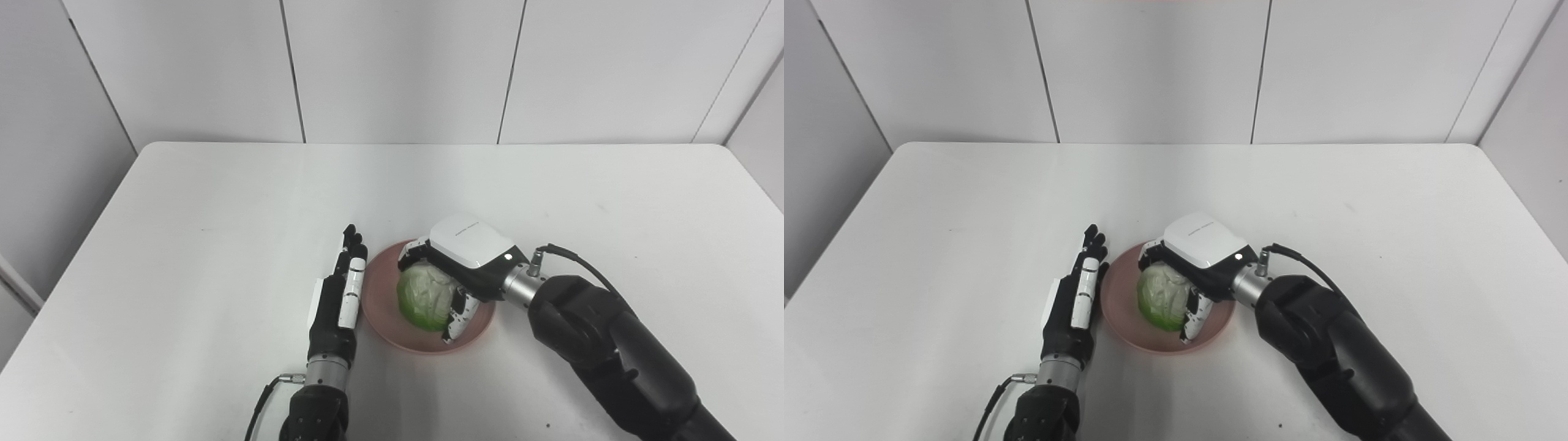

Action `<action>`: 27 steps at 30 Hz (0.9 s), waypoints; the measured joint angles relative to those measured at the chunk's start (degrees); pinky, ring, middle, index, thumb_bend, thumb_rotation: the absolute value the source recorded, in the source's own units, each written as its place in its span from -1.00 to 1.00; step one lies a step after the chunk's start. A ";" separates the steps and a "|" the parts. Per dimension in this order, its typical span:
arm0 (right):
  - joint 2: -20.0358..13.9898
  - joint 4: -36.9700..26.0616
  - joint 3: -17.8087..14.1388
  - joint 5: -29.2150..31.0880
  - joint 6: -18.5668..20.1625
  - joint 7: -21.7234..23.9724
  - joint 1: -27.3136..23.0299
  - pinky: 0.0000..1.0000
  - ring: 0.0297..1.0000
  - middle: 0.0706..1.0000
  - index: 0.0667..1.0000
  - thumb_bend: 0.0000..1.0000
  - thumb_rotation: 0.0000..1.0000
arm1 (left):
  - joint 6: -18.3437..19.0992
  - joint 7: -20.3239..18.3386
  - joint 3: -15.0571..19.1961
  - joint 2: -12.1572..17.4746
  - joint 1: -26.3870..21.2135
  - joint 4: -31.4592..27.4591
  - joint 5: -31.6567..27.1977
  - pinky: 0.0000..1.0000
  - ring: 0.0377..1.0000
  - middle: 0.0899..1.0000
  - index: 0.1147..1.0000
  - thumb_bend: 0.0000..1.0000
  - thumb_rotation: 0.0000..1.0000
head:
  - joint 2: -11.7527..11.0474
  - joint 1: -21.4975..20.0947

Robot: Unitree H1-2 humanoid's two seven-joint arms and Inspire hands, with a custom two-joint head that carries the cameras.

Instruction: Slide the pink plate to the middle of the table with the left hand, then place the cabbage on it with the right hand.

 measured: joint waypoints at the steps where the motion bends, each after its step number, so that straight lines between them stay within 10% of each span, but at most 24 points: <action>1: -0.09 -0.05 -0.31 0.31 -0.33 -0.46 0.41 0.34 0.49 0.51 0.49 0.58 0.35 | 0.35 0.00 0.00 0.00 0.01 -0.26 0.10 1.00 1.00 1.00 1.00 0.07 1.00 | 0.09 0.00; 8: -0.05 -1.48 -1.60 1.77 -2.74 -1.92 2.23 0.97 0.95 0.87 0.87 0.71 0.91 | 0.77 0.00 -0.12 0.03 0.01 -0.53 0.56 1.00 1.00 1.00 1.00 0.09 1.00 | 0.26 -0.62; 27: 0.50 -8.51 -9.57 8.98 -3.12 -0.11 3.35 1.00 1.00 1.00 1.00 0.78 0.96 | 1.07 -0.10 -0.18 0.06 0.05 -0.83 1.51 1.00 1.00 1.00 1.00 0.10 1.00 | 0.35 -1.93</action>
